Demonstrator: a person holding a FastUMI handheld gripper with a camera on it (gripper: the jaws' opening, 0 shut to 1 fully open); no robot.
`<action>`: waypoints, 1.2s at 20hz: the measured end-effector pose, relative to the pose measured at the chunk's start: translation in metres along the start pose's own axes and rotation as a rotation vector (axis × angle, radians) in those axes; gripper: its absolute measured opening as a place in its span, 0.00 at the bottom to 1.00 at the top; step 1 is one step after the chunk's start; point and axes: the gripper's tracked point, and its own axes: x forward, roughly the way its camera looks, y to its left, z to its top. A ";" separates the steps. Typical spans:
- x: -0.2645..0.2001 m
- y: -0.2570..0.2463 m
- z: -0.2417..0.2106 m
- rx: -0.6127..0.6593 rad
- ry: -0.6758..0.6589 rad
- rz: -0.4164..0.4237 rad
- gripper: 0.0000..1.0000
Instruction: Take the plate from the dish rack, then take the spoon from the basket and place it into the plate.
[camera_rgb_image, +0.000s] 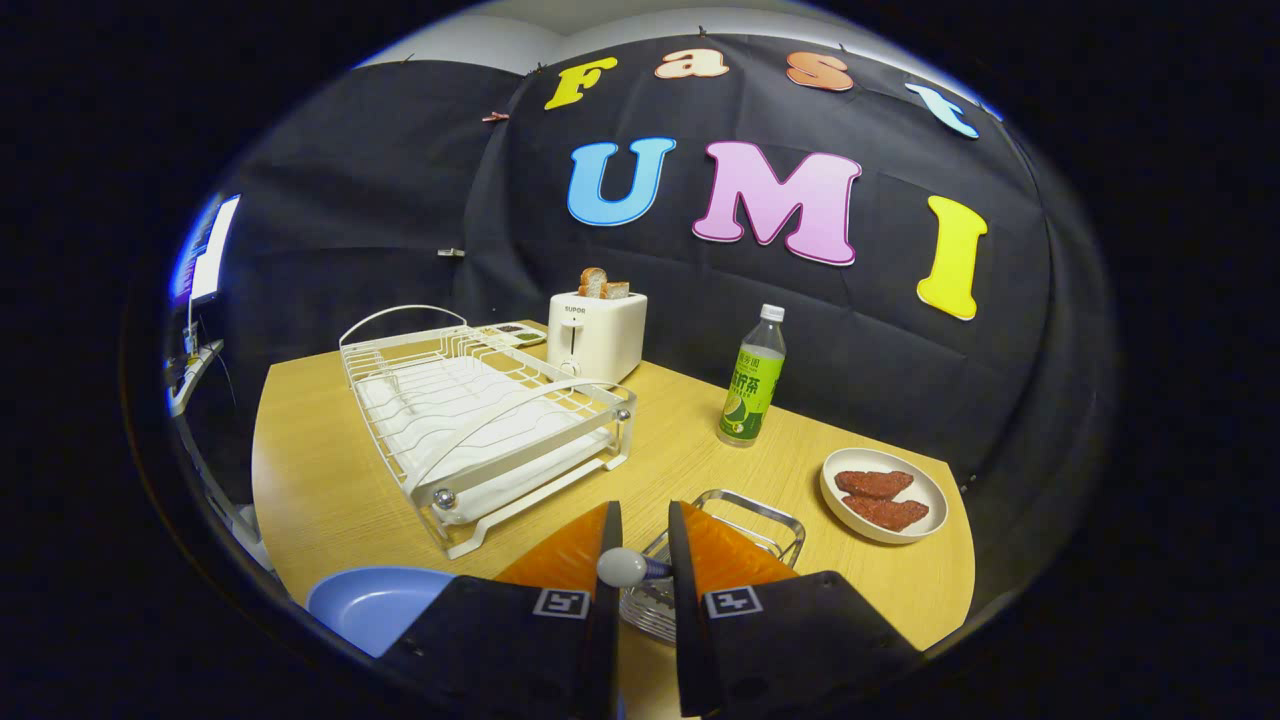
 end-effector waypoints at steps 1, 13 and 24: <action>-0.001 -0.006 0.006 -0.003 -0.010 -0.018 0.21; -0.002 -0.031 0.057 0.067 0.009 -0.003 0.13; -0.054 -0.028 0.144 0.096 -0.067 -0.029 0.13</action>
